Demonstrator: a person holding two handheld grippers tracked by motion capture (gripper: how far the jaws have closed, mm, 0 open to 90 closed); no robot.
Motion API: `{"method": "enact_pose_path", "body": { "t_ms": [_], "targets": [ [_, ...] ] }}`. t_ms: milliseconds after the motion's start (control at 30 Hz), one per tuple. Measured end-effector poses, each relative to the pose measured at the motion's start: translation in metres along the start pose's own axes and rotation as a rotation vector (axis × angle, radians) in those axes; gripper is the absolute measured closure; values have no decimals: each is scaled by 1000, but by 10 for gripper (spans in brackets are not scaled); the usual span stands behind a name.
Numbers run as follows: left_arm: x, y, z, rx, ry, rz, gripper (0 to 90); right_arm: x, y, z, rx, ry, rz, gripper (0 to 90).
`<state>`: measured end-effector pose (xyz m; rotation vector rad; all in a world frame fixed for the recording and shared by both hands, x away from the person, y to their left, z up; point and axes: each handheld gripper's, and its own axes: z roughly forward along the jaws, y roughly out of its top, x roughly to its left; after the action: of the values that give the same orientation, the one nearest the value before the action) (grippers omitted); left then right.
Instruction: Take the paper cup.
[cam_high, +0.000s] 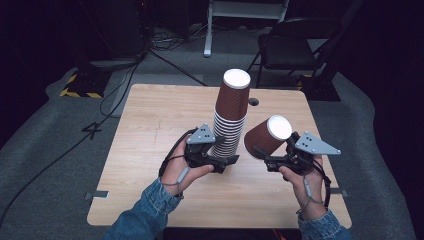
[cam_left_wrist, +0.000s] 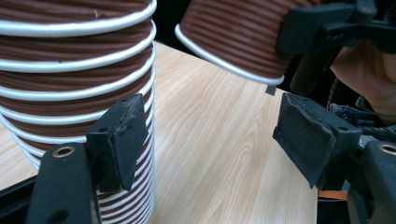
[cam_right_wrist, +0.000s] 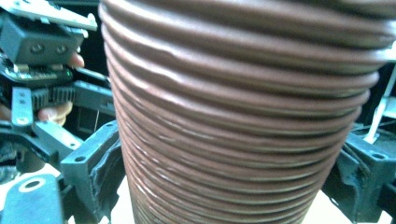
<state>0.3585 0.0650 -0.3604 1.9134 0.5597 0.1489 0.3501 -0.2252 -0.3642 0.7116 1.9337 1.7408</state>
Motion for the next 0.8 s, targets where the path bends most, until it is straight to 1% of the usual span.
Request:
{"method": "enact_pose_path", "body": {
  "t_ms": [133, 167, 267, 333, 367, 400, 433, 467, 500, 567, 633, 667, 700, 733, 767, 800],
  "targets": [
    [2, -3, 1, 7, 4, -4, 246, 0, -4, 0, 9, 0, 6, 119],
    [2, -4, 2, 10, 2, -11, 247, 0, -5, 0, 13, -1, 4, 120],
    [4, -9, 7, 27, -10, -26, 253, 0, -11, 3, 22, 2, 8, 119],
    [5, -12, 10, 34, -15, -29, 255, -1, -15, 4, 37, -6, 4, 119],
    [5, -14, 12, 35, -14, -36, 255, -1, -17, 4, 38, -5, 8, 119],
    [6, -16, 14, 44, -22, -43, 256, -2, -19, 5, 42, -7, 12, 119],
    [6, -17, 16, 46, -27, -42, 257, -2, -21, 5, 41, -6, 21, 119],
    [6, -19, 18, 46, -37, -52, 263, -2, -22, 5, 37, -3, 22, 119],
    [6, -19, 18, 46, -37, -52, 267, -2, -22, 5, 37, -3, 22, 119],
    [7, -22, 22, 47, -53, -64, 274, -2, -24, 6, 29, 15, 28, 119],
    [7, -24, 25, 51, -51, -58, 279, 0, -26, 7, 33, 19, 22, 119],
    [7, -25, 27, 45, -54, -67, 279, 0, -27, 8, 36, 25, 21, 119],
    [8, -25, 28, 41, -69, -82, 281, 1, -28, 9, 37, 29, 16, 119],
    [9, -27, 29, 18, -109, -119, 292, 2, -29, 11, 49, 29, 8, 118],
    [9, -27, 29, 18, -109, -119, 296, 2, -29, 11, 49, 29, 8, 118],
    [10, -28, 30, 7, -135, -149, 301, 3, -30, 11, 45, 39, 11, 119]
  ]
}}
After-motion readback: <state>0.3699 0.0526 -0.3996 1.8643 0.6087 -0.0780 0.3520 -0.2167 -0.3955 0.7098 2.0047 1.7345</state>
